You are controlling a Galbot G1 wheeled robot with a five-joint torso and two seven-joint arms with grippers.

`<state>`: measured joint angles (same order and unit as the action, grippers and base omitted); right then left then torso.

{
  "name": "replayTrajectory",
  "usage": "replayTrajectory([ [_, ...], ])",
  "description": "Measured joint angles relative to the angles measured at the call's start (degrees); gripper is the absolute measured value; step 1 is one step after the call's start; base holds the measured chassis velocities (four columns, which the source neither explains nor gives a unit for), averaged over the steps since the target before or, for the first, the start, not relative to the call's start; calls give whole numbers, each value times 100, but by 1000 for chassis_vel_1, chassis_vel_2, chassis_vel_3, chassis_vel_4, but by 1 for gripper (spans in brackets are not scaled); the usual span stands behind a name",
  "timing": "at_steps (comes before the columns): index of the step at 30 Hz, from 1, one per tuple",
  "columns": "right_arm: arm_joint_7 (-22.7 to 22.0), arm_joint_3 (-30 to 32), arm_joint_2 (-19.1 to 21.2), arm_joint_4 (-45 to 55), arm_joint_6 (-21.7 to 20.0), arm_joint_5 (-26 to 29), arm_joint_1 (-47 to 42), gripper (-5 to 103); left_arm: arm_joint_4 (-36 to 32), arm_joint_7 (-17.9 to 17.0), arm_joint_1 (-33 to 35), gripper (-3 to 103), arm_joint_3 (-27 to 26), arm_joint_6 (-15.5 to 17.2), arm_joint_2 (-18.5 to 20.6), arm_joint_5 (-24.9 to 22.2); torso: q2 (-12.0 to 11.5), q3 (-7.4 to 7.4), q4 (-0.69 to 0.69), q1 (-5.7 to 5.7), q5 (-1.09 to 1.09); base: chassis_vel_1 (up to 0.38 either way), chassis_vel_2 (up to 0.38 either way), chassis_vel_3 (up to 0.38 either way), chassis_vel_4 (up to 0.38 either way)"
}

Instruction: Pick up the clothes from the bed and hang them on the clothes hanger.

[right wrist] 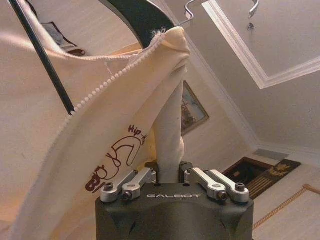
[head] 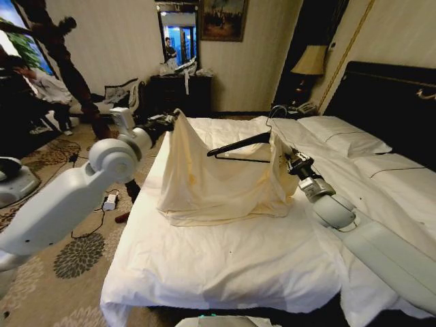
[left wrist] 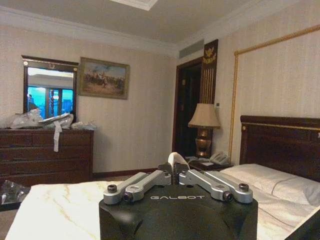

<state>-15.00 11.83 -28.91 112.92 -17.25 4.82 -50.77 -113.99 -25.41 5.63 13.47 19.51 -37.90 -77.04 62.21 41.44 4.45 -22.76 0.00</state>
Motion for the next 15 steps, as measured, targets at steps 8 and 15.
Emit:
replayTrajectory([
  [8,39,-248,-177,43,-112,-122,59,17,134,-275,-462,1,438,116,-329,-70,0,0,3,-1,2,0,0,0,0],
  [15,37,-496,-445,-145,-335,-249,151,17,-198,-419,-468,1,646,198,-300,-167,0,0,0,0,0,0,0,0,0],
])
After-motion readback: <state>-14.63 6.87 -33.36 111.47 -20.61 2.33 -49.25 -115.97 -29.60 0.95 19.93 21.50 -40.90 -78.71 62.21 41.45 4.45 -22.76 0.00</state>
